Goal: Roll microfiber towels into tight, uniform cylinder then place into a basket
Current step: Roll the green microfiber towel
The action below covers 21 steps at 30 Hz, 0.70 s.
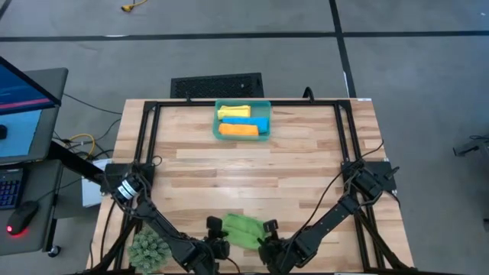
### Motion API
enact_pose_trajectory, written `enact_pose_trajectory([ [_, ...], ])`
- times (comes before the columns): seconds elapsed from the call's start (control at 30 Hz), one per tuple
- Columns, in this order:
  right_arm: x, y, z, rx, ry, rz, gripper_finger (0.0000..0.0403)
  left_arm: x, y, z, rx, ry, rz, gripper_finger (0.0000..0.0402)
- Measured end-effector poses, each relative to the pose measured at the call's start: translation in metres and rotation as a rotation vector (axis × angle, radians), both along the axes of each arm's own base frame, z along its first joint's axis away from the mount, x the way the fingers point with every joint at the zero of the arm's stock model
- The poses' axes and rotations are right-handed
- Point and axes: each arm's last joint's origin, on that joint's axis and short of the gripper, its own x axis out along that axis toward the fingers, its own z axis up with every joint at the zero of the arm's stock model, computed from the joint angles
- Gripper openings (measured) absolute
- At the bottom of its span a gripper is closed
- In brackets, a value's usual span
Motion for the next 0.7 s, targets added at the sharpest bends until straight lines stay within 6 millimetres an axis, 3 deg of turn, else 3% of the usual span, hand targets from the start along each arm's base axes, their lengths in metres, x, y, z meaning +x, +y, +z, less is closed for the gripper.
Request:
enact_pose_trajectory([
  [0.27,0.000,0.001,0.000,0.017,-0.004,-0.018,0.0040,0.008,0.004,0.002,-0.112,0.054,0.023,0.0011],
  [0.43,0.000,0.002,0.002,0.067,-0.009,-0.097,0.0040,0.013,0.000,0.014,-0.216,0.093,0.137,0.0007],
  [0.7,0.007,0.010,0.012,0.220,-0.020,-0.247,0.0037,0.034,0.002,0.055,-0.456,0.278,0.381,0.0003],
])
